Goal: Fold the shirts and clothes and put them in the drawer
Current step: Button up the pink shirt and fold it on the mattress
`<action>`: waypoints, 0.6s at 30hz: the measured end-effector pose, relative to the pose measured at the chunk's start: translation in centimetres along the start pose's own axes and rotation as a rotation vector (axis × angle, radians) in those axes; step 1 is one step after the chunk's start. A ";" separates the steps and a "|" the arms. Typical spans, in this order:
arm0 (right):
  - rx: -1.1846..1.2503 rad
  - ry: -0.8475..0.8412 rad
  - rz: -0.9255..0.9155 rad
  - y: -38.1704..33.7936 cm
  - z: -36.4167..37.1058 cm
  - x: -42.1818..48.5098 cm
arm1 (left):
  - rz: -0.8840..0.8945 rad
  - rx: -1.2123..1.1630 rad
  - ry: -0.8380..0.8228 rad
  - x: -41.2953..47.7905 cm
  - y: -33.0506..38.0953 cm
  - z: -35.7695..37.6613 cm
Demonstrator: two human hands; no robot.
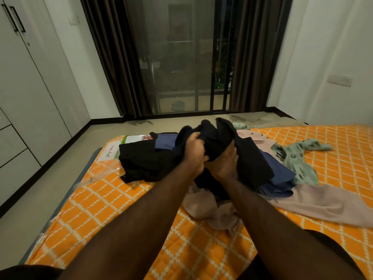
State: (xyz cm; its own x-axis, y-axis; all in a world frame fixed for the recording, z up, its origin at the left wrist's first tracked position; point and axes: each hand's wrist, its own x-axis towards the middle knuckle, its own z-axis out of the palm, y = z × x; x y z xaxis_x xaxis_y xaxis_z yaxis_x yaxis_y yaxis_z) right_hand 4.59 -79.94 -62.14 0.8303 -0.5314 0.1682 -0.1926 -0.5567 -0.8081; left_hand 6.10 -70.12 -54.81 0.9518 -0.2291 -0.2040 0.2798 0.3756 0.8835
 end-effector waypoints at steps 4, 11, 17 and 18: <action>0.186 0.263 0.106 0.2 0.4 -0.8 | 0.088 0.353 -0.229 -0.2 0.6 1.6; 0.752 0.302 0.398 1.1 -3.6 2.2 | 0.339 0.550 -0.320 1.1 1.3 0.0; 1.597 -0.042 0.359 -0.5 -6.1 1.8 | -0.029 0.206 0.253 3.8 -2.5 -7.4; 1.647 -0.053 0.352 -1.3 -6.2 1.6 | -0.195 0.171 0.176 3.4 -3.0 -7.9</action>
State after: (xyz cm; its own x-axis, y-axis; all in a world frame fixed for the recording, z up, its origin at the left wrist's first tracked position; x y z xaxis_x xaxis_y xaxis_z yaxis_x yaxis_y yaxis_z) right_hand 2.88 -84.03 -57.36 0.8911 -0.4360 -0.1260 0.3250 0.8068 -0.4934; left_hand 9.49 -64.93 -61.54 0.8934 -0.1179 -0.4336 0.4486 0.1796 0.8755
